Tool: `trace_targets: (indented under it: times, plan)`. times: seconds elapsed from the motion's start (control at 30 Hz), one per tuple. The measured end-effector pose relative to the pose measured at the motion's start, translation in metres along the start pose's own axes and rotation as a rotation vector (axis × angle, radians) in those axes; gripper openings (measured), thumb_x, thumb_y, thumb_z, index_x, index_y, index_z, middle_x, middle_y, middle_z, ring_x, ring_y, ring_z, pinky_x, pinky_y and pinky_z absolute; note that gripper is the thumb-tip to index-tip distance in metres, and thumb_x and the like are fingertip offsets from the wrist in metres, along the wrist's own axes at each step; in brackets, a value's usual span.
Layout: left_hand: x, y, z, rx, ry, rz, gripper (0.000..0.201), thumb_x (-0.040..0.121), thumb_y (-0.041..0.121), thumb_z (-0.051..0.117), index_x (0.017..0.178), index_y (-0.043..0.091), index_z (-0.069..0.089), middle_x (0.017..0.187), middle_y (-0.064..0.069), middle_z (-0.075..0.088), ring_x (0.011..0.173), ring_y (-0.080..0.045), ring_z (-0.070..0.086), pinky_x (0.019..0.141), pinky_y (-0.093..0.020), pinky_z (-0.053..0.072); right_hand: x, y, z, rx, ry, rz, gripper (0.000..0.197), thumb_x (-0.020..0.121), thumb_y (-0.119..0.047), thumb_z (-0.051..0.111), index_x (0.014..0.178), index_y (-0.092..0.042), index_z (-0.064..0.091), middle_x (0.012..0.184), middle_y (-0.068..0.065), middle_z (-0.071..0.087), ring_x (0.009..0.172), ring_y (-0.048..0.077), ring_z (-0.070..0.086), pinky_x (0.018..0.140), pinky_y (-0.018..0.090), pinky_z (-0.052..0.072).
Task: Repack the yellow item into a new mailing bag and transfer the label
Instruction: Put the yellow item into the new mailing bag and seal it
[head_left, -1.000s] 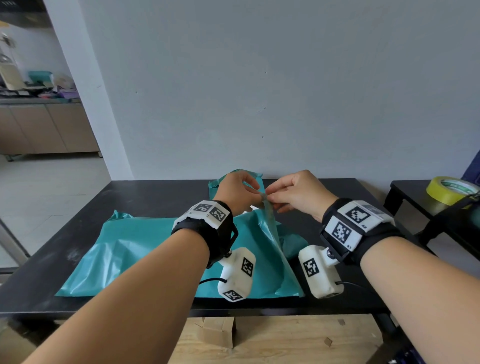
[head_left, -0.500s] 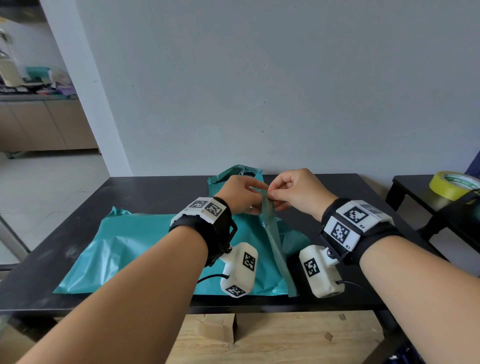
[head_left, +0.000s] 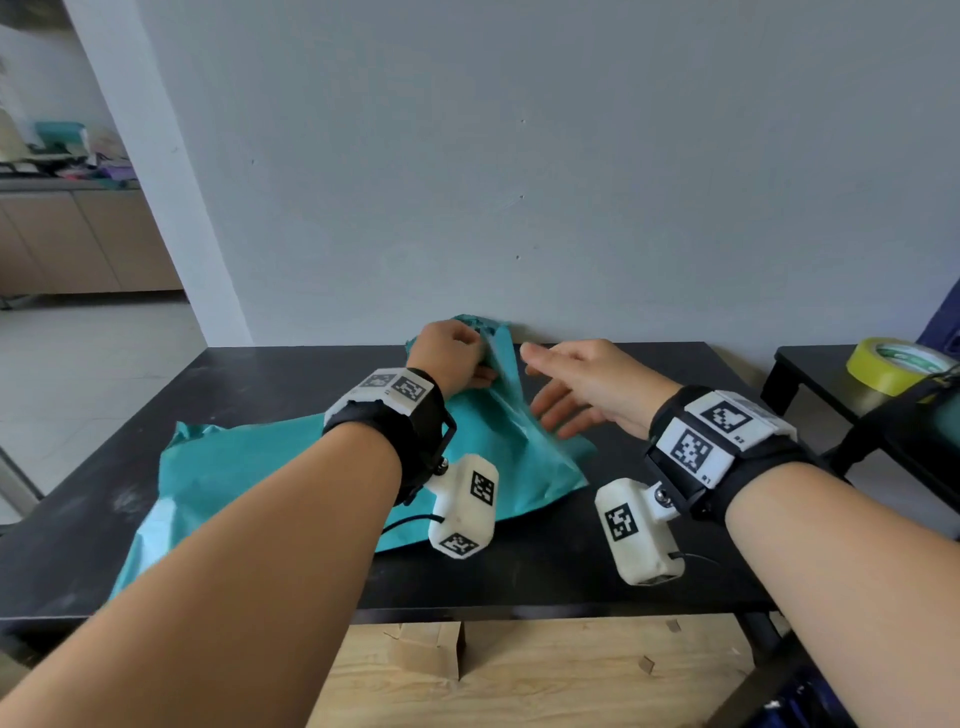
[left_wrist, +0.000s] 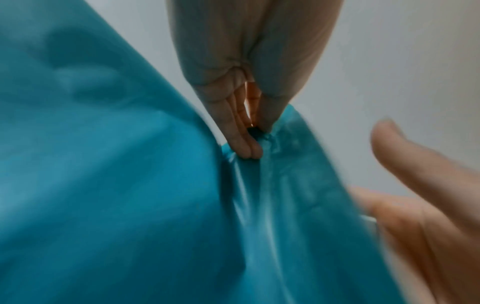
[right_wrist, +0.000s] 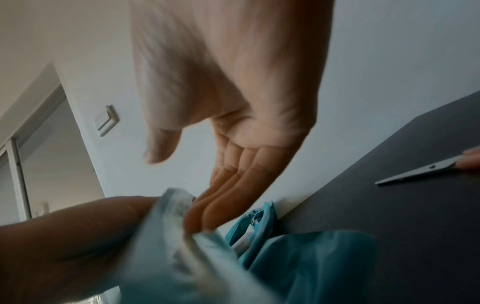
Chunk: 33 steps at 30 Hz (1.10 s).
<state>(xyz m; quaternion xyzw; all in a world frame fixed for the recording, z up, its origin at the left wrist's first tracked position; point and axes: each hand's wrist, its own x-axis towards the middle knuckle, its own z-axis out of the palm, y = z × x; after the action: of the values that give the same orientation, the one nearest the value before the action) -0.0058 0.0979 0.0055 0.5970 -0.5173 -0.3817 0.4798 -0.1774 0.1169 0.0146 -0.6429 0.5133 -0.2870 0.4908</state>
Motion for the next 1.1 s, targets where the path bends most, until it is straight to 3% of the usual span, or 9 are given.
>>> trace_targets:
  times: [0.1,0.2,0.27,0.33,0.43,0.57,0.7,0.9,1.1]
  plan:
    - [0.003,0.005,-0.005,-0.006,0.037,-0.002,0.012,0.09,-0.004,0.051,0.087,0.006,0.056,0.085,-0.014,0.063,0.066,-0.023,0.067,0.074,-0.036,0.06,-0.004,-0.001,-0.001,-0.139,-0.049,0.023,0.039,0.081,-0.033,0.074,0.111,-0.012,0.06,0.08,0.009,0.071,0.061,0.016,0.068,0.055,0.028,0.055]
    - [-0.002,0.003,-0.002,0.032,0.0,-0.018,0.024,0.085,-0.003,0.063,0.105,0.003,0.052,0.085,-0.01,0.062,0.066,-0.018,0.066,0.073,-0.031,0.059,-0.008,-0.002,-0.003,-0.316,-0.049,0.097,0.048,0.075,-0.045,0.076,0.107,-0.013,0.059,0.089,0.006,0.069,0.072,0.016,0.068,0.059,0.029,0.057]
    - [-0.011,0.0,0.0,0.096,-0.052,-0.018,0.019,0.084,-0.005,0.064,0.099,0.002,0.055,0.077,-0.011,0.063,0.063,-0.018,0.065,0.069,-0.029,0.06,-0.012,-0.001,-0.004,-0.476,-0.062,0.149,0.045,0.076,-0.043,0.076,0.102,-0.01,0.06,0.089,0.007,0.068,0.073,0.018,0.068,0.058,0.03,0.058]
    - [-0.021,-0.002,0.001,0.151,-0.16,-0.004,0.01,0.084,-0.005,0.064,0.086,0.004,0.059,0.072,-0.013,0.064,0.06,-0.017,0.064,0.068,-0.029,0.06,-0.015,0.003,-0.005,-0.548,-0.053,0.209,0.028,0.084,-0.026,0.071,0.099,-0.004,0.062,0.082,0.01,0.069,0.063,0.018,0.067,0.059,0.032,0.059]
    - [-0.037,-0.003,0.004,0.244,-0.369,0.017,0.015,0.079,0.0,0.071,0.077,0.01,0.061,0.068,-0.006,0.066,0.06,-0.012,0.064,0.067,-0.027,0.059,-0.019,0.008,-0.003,-0.373,-0.023,0.274,0.018,0.09,-0.011,0.058,0.103,0.002,0.061,0.073,0.013,0.068,0.051,0.016,0.066,0.049,0.026,0.056]
    - [-0.061,0.001,0.015,0.435,-0.538,0.068,0.029,0.07,0.025,0.083,0.071,0.018,0.055,0.068,0.003,0.063,0.064,-0.006,0.061,0.062,-0.02,0.053,-0.023,0.001,0.005,-0.158,0.054,0.232,0.022,0.091,-0.012,0.053,0.105,0.002,0.064,0.065,0.012,0.067,0.049,0.017,0.066,0.048,0.024,0.052]
    - [-0.07,0.002,0.011,0.465,-0.478,0.108,0.035,0.073,0.037,0.079,0.075,0.015,0.052,0.073,-0.002,0.064,0.067,-0.009,0.061,0.061,-0.02,0.054,-0.024,-0.007,0.014,-0.178,0.114,0.168,0.023,0.091,-0.016,0.053,0.094,0.001,0.069,0.068,0.012,0.069,0.059,0.022,0.067,0.068,0.035,0.057]
    - [-0.069,-0.002,-0.01,0.31,-0.309,0.093,0.014,0.088,0.019,0.065,0.082,0.007,0.061,0.079,-0.005,0.07,0.068,-0.009,0.067,0.064,-0.022,0.059,-0.026,-0.009,0.023,-0.13,0.136,0.097,0.039,0.095,-0.028,0.045,0.086,-0.002,0.072,0.078,0.009,0.072,0.064,0.019,0.064,0.061,0.029,0.053]
    - [-0.07,-0.002,-0.023,-0.016,-0.322,-0.082,0.015,0.095,0.007,0.053,0.085,0.002,0.064,0.083,-0.013,0.071,0.065,-0.016,0.068,0.067,-0.027,0.058,-0.027,0.003,0.022,-0.248,0.22,-0.237,0.01,0.081,-0.007,0.069,0.085,-0.013,0.075,0.08,0.003,0.073,0.075,0.014,0.069,0.064,0.025,0.059]
